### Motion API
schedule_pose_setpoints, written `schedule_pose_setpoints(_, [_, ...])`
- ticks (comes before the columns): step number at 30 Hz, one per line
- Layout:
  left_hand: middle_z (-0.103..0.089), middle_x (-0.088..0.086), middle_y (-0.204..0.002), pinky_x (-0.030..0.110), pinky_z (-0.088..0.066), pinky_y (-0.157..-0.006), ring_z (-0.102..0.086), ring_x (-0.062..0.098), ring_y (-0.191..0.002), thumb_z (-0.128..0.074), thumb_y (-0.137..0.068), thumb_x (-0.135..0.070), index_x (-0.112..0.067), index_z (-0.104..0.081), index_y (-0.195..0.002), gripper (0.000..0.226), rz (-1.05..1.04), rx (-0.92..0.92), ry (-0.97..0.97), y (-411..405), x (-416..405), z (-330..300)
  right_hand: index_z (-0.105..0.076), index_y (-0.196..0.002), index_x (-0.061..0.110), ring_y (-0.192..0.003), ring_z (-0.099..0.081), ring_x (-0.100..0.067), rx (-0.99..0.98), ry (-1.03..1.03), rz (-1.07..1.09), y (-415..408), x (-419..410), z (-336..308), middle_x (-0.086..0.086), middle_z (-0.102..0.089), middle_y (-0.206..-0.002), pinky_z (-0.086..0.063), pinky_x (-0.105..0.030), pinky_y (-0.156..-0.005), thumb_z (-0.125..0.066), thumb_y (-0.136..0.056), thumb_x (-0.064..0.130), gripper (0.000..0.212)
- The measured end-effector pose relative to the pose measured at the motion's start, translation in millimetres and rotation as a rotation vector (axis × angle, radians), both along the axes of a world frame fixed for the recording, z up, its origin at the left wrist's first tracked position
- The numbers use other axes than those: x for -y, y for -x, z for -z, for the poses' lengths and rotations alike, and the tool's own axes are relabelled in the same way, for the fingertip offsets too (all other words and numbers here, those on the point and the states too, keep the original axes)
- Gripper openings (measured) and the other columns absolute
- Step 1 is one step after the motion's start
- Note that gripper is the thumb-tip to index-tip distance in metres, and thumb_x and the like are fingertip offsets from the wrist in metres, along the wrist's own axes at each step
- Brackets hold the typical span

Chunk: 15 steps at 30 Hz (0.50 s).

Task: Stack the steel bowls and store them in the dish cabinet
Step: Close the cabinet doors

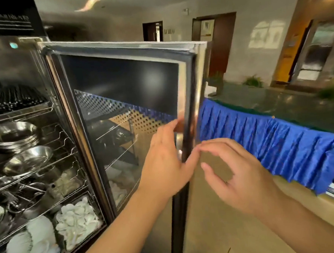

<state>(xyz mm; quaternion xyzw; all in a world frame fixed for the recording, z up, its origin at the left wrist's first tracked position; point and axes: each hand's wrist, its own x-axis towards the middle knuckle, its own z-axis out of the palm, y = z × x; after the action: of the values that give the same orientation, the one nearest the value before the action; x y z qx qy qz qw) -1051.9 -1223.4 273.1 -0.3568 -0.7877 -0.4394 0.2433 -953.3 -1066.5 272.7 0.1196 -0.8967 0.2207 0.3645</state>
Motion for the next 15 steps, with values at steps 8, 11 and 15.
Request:
schedule_pose_setpoints(8, [-0.054, 0.000, -0.124, 0.040, -0.052, -0.094, -0.061, 0.016, -0.109, -0.076, -0.083, -0.033, -0.019, -0.044, -0.133, 0.061, -0.166, 0.174, -0.117, -6.0, -30.7, -3.1, -0.050, -0.137, 0.031, -0.115, -0.056, -0.003, 0.214, 0.018, 0.100, 6.0, -50.3, 16.6, 0.012, -0.056, -0.135, -0.048, -0.027, -0.086, -0.053, -0.096, 0.044, 0.043])
schedule_pose_setpoints(11, [-0.054, -0.004, -0.122, 0.036, -0.054, -0.092, -0.061, 0.008, -0.106, -0.076, -0.084, -0.033, -0.022, -0.044, -0.131, 0.058, -0.181, 0.144, -0.118, -13.1, -19.3, 0.4, -0.043, -0.148, 0.028, -0.130, -0.054, -0.010, 0.309, -0.001, 0.123, 22.4, -48.9, 27.4, 0.009, -0.050, -0.149, -0.043, -0.026, -0.094, -0.058, -0.098, 0.045, 0.055])
schedule_pose_setpoints(15, [-0.056, -0.008, -0.118, 0.026, -0.055, -0.085, -0.062, 0.004, -0.102, -0.076, -0.084, -0.037, -0.029, -0.043, -0.130, 0.056, -0.204, 0.121, -0.138, -28.8, 8.5, 4.0, -0.029, -0.158, 0.025, -0.144, -0.045, -0.016, 0.403, 0.032, 0.117, 45.3, -27.9, 40.1, 0.003, -0.039, -0.163, -0.041, -0.035, -0.110, -0.065, -0.095, 0.047, 0.076])
